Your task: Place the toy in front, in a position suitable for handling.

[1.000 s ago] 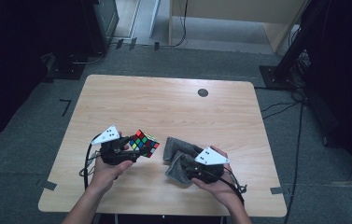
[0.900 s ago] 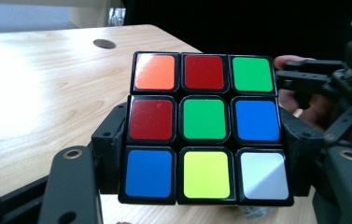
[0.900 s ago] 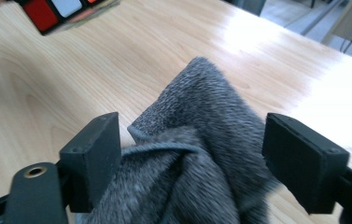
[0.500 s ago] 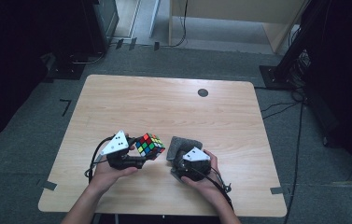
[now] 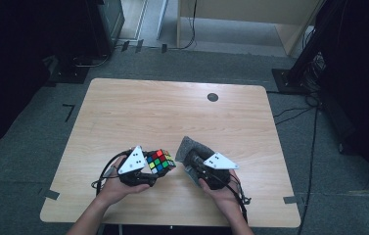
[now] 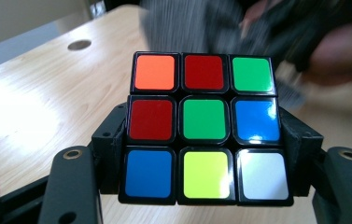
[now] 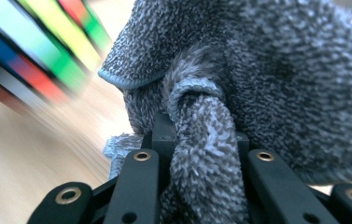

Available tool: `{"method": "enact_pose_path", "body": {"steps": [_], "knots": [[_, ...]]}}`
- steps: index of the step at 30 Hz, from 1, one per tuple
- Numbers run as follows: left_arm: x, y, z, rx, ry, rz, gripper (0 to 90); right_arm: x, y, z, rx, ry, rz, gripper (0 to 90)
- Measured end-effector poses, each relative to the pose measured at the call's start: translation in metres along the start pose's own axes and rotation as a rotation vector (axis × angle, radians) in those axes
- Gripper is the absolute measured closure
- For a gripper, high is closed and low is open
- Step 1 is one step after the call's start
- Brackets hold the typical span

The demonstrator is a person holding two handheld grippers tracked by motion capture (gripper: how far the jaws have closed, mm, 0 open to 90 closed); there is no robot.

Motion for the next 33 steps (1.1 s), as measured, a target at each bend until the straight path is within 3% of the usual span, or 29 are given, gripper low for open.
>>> {"method": "enact_pose_path", "body": {"steps": [3, 6, 9, 13, 15, 17, 18, 19, 22, 24, 26, 28, 30, 32, 33], "knots": [[0.007, -0.001, 0.007, 0.049, 0.019, -0.047, 34.2, -0.015, 0.021, -0.017, -0.017, 0.051, 0.087, 74.1], [0.014, 0.0, 0.017, 0.098, 0.049, -0.092, 34.2, -0.021, 0.035, -0.038, -0.072, 0.078, 0.131, 73.6], [0.018, 0.004, 0.026, 0.131, 0.073, -0.113, 34.2, -0.018, 0.037, -0.056, -0.117, 0.093, 0.102, 73.2], [0.023, 0.004, 0.036, 0.174, 0.086, -0.151, 34.2, -0.01, 0.031, -0.074, -0.129, 0.131, 0.051, 73.7], [0.022, 0.005, 0.036, 0.176, 0.093, -0.144, 34.3, -0.008, 0.031, -0.073, -0.107, 0.137, 0.029, 74.1], [0.02, 0.006, 0.034, 0.172, 0.098, -0.136, 34.3, -0.01, 0.033, -0.065, -0.029, 0.157, 0.032, 74.3], [0.019, 0.007, 0.034, 0.17, 0.098, -0.128, 34.3, -0.011, 0.035, -0.062, -0.018, 0.142, 0.037, 73.9], [0.019, 0.007, 0.033, 0.163, 0.097, -0.13, 34.3, -0.012, 0.035, -0.056, -0.028, 0.091, 0.037, 73.5], [0.017, 0.007, 0.029, 0.135, 0.087, -0.107, 34.3, -0.016, 0.036, -0.041, 0.01, 0.03, 0.039, 73.7], [0.014, 0.009, 0.023, 0.094, 0.088, -0.085, 34.3, -0.018, 0.035, -0.033, 0.052, 0.025, 0.05, 73.6], [0.014, 0.007, 0.021, 0.09, 0.097, -0.096, 34.3, -0.022, 0.038, -0.035, 0.071, 0.051, 0.078, 73.4], [0.016, 0.006, 0.023, 0.103, 0.096, -0.107, 34.3, -0.022, 0.041, -0.049, 0.024, 0.094, 0.096, 72.6], [0.015, 0.009, 0.028, 0.117, 0.081, -0.084, 34.3, -0.019, 0.041, -0.066, -0.065, 0.122, 0.092, 72.3], [0.013, 0.012, 0.029, 0.123, 0.089, -0.071, 34.3, -0.017, 0.039, -0.072, -0.131, 0.088, 0.089, 73.7], [0.011, 0.013, 0.028, 0.117, 0.09, -0.058, 34.3, -0.018, 0.04, -0.07, -0.125, 0.09, 0.093, 74.2]]}}
Point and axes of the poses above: each handheld gripper's, and its own axes: x roughly forward along the jaws, y roughly out of its top, z roughly to its right, the point moved 5 cm from there along x, roughly forward along the jaws, and after that the axes turned 3 degrees about z, right-handed, at the moved point
